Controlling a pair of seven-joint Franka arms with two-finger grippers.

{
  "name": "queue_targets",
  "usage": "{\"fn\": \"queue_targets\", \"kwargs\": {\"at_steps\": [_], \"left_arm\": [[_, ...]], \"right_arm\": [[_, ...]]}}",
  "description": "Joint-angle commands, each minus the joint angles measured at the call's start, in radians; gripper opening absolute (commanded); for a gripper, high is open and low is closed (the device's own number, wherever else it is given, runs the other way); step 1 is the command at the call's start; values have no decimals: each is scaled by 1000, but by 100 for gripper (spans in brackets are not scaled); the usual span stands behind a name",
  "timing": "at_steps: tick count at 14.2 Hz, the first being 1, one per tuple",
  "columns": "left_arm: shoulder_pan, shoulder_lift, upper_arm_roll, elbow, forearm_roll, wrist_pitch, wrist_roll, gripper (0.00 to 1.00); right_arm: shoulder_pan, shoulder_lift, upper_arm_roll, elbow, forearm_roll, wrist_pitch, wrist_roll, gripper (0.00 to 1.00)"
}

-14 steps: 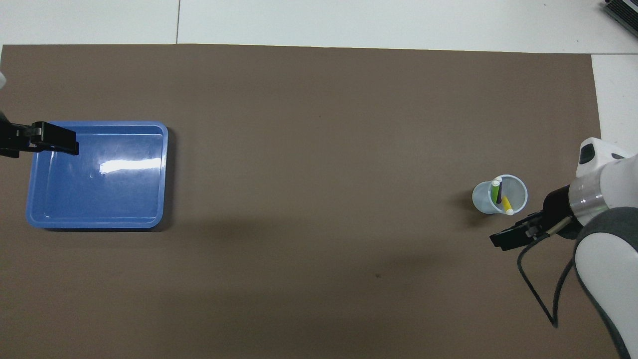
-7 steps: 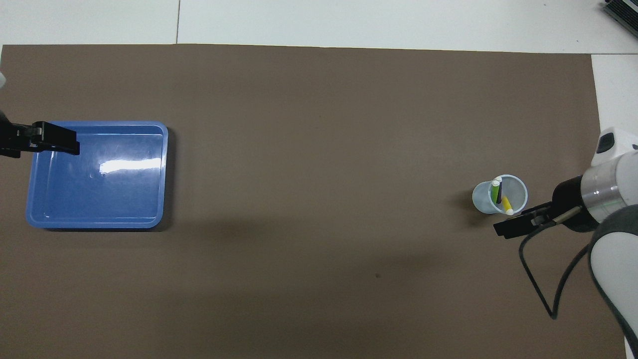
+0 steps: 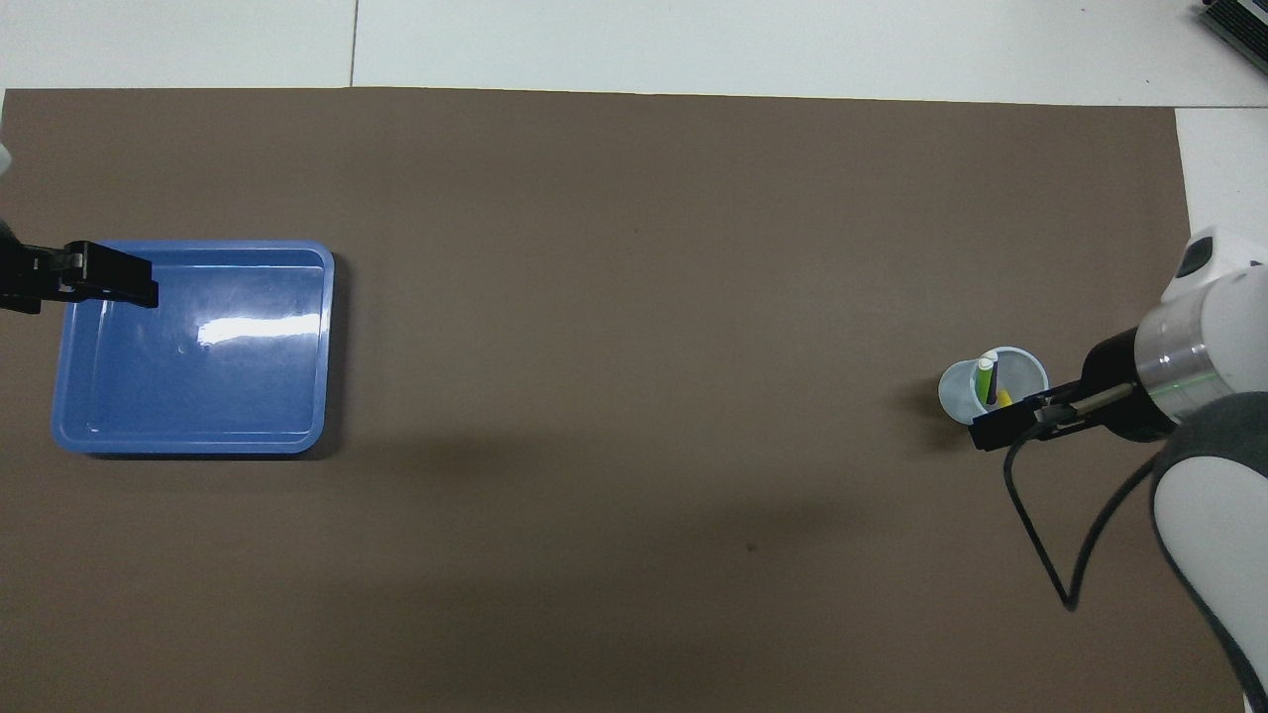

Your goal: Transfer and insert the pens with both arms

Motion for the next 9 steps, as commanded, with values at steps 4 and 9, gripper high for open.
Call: {"fn": "queue_targets", "kwargs": {"at_steps": [4, 9], "left_arm": [[-13, -2, 14, 1, -13, -8, 2, 100], [-12, -4, 14, 1, -13, -6, 4, 100]], "right_arm": [[9, 34, -28, 41, -77, 43, 0, 100], [6, 42, 3, 41, -118, 76, -5, 100]]}}
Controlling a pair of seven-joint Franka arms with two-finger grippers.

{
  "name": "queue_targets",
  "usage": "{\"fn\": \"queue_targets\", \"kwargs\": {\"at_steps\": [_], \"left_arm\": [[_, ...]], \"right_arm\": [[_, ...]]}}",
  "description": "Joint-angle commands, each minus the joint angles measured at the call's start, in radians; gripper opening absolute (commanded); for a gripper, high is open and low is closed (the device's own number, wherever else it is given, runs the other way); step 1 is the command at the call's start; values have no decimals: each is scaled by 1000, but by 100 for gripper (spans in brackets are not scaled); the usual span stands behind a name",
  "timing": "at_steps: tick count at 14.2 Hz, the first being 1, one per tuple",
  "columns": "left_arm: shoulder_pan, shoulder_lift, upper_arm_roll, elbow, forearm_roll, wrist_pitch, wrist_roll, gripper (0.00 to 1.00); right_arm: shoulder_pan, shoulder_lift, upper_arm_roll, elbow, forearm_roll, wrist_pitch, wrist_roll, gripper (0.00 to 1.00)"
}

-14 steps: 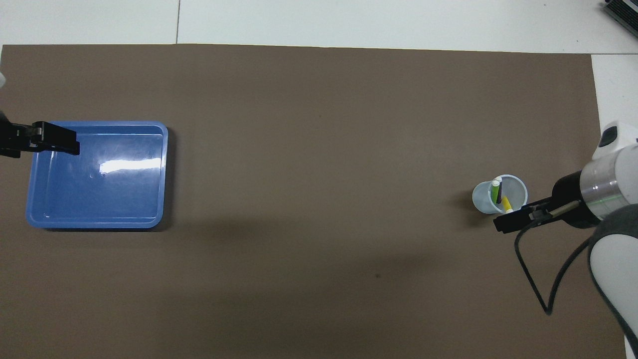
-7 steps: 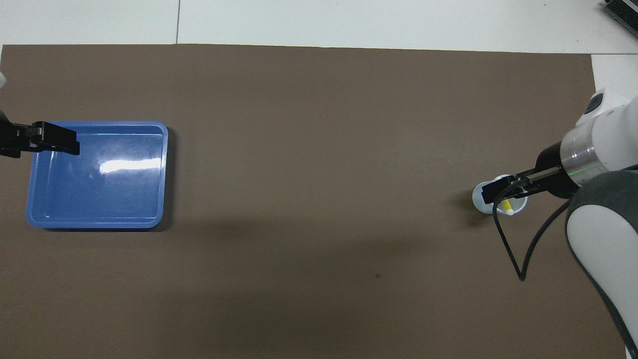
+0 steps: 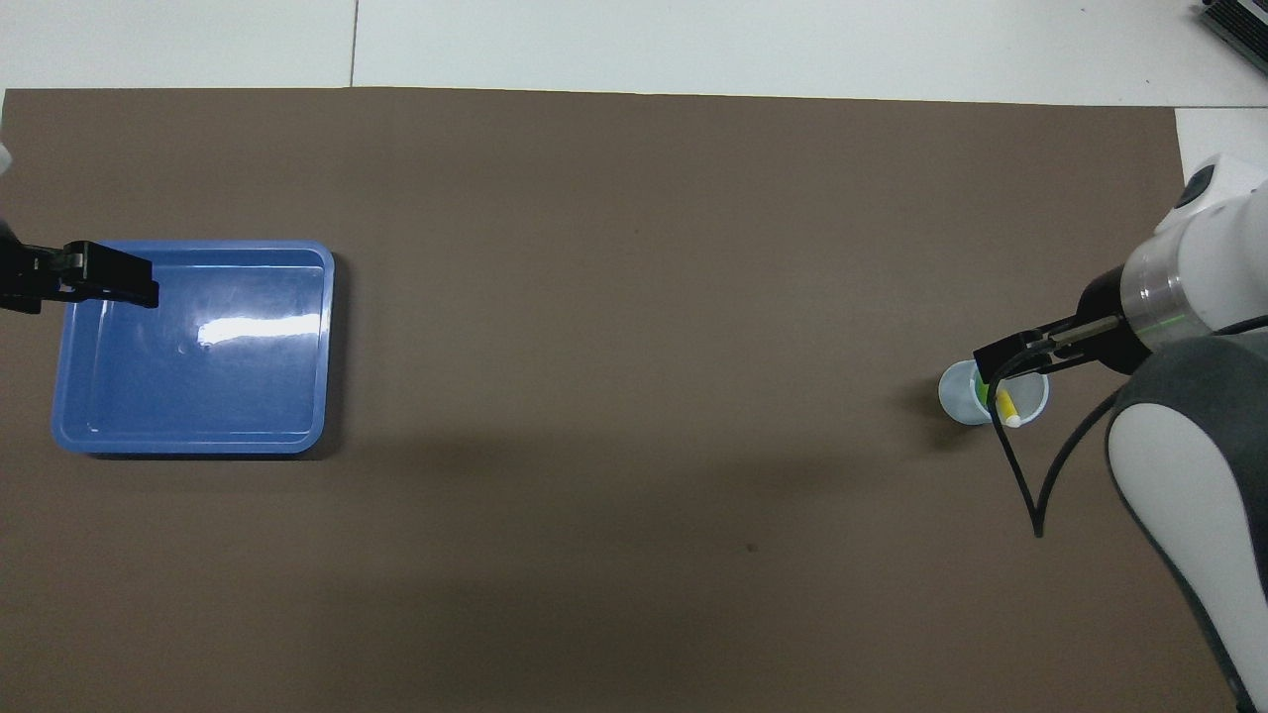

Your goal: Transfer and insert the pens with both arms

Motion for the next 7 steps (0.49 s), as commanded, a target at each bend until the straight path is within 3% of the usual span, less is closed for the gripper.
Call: {"fn": "queue_targets", "kwargs": {"at_steps": [1, 3, 7], "left_arm": [[-12, -4, 14, 1, -13, -6, 4, 100], [-12, -4, 14, 1, -13, -5, 4, 100], [-12, -4, 14, 1, -13, -5, 4, 100]], "right_arm": [[-3, 14, 8, 16, -21, 6, -1, 100], [-8, 46, -4, 29, -18, -9, 2, 100], [9, 36, -4, 31, -15, -21, 5, 100]]}}
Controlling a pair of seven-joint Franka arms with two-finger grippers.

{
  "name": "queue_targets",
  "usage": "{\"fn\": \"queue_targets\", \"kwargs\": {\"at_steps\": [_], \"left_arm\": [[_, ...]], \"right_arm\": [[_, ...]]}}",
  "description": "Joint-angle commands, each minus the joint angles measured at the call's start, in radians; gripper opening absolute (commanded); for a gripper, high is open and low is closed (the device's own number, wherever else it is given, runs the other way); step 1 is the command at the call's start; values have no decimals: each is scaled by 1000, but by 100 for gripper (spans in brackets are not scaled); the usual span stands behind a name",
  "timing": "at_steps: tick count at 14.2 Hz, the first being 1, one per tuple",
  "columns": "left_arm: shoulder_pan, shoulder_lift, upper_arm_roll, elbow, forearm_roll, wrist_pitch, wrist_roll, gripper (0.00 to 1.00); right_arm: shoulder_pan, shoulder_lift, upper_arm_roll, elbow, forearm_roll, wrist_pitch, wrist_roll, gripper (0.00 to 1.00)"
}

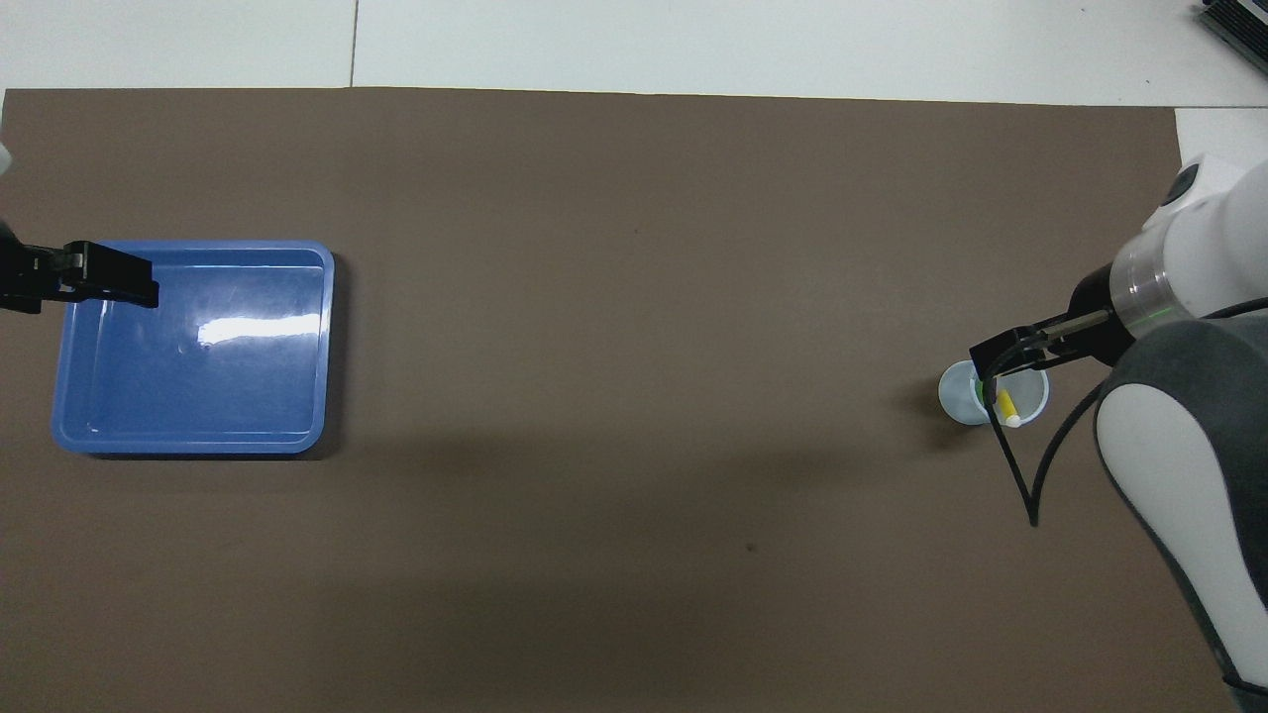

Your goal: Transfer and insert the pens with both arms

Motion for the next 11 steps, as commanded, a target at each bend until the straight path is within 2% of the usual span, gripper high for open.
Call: {"fn": "queue_targets", "kwargs": {"at_steps": [1, 4, 7, 11], "left_arm": [[-12, -4, 14, -1, -13, -3, 4, 100], [-12, -4, 14, -1, -13, -3, 4, 100], [-12, -4, 14, -1, -13, -3, 4, 100], [-12, -4, 14, -1, -13, -3, 4, 100]], "right_arm": [[13, 9, 3, 27, -13, -22, 7, 100], [64, 2, -42, 27, -9, -22, 8, 100], [69, -6, -72, 23, -1, -26, 16, 100], [84, -11, -77, 27, 48, -31, 71, 100]]}}
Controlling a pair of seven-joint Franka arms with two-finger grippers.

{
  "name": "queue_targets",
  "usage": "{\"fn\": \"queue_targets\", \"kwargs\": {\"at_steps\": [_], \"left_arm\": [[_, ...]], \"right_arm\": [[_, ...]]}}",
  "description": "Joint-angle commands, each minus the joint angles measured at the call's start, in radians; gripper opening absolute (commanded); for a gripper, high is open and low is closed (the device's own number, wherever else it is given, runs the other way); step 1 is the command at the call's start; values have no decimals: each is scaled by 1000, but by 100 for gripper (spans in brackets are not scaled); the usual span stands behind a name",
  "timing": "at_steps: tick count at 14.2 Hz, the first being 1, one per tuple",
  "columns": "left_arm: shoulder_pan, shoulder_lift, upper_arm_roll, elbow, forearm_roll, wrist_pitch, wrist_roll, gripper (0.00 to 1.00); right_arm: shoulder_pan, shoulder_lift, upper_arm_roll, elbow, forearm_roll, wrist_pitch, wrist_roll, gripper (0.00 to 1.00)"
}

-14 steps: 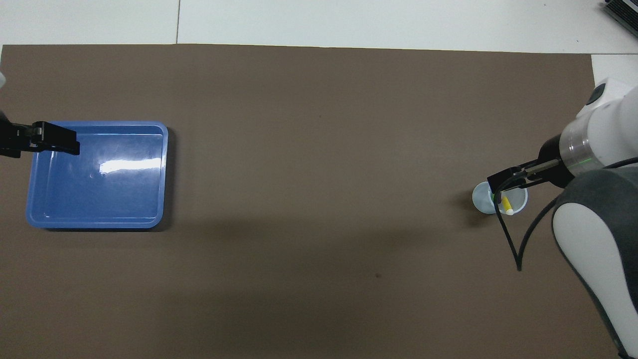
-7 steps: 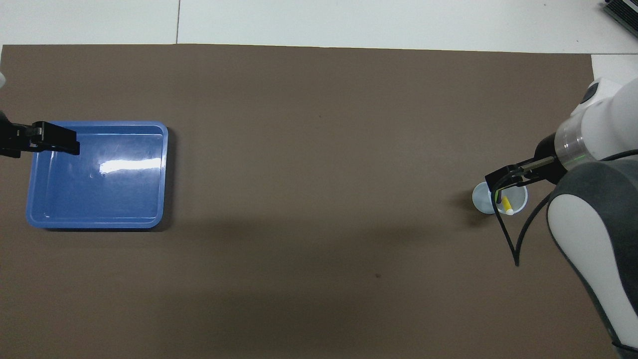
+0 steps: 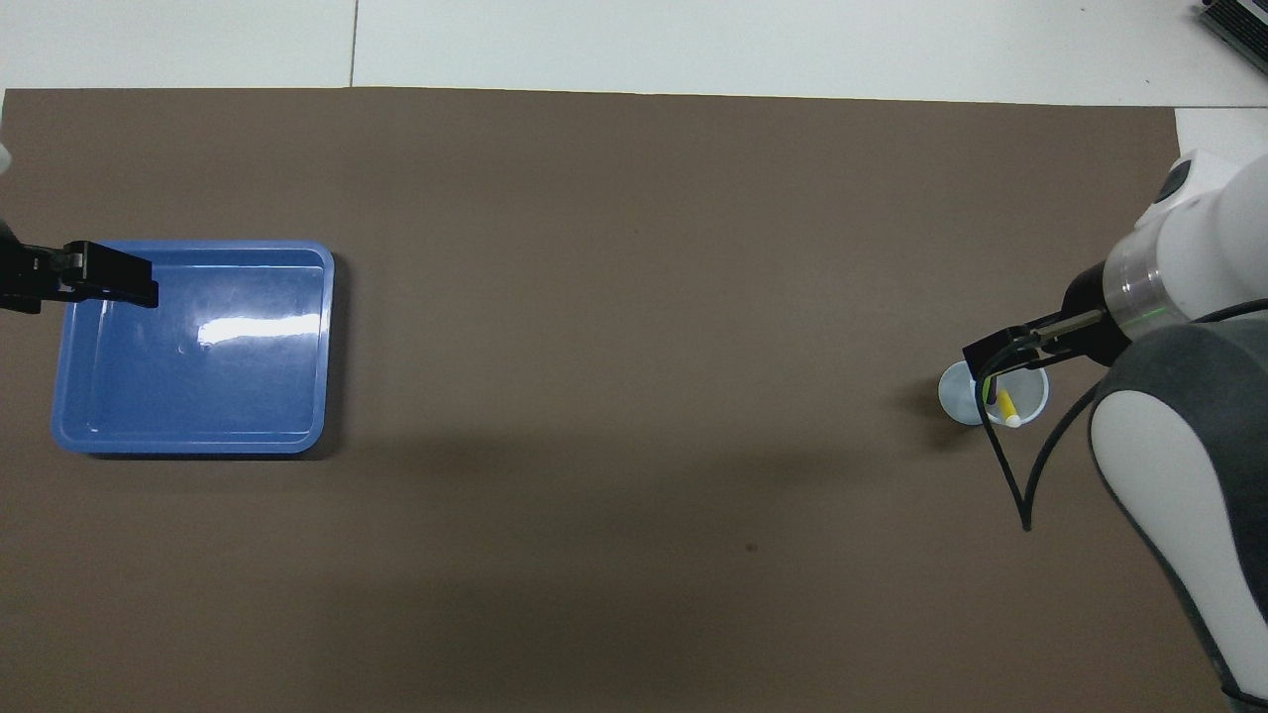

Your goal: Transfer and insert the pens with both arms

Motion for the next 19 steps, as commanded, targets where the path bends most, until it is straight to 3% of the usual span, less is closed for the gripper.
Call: {"fn": "queue_targets", "kwargs": {"at_steps": [1, 7, 15, 19], "left_arm": [[-12, -4, 14, -1, -13, -2, 4, 100], [-12, -4, 14, -1, -13, -2, 4, 100], [-12, -4, 14, -1, -13, 0, 5, 100], [-12, -4, 14, -1, -13, -2, 4, 100]], "right_arm": [[38, -15, -20, 16, 24, -38, 35, 100], [41, -15, -43, 88, 30, -119, 42, 100], [43, -15, -247, 118, 90, -120, 81, 100], [43, -17, -241, 121, 75, -125, 81, 100]]}}
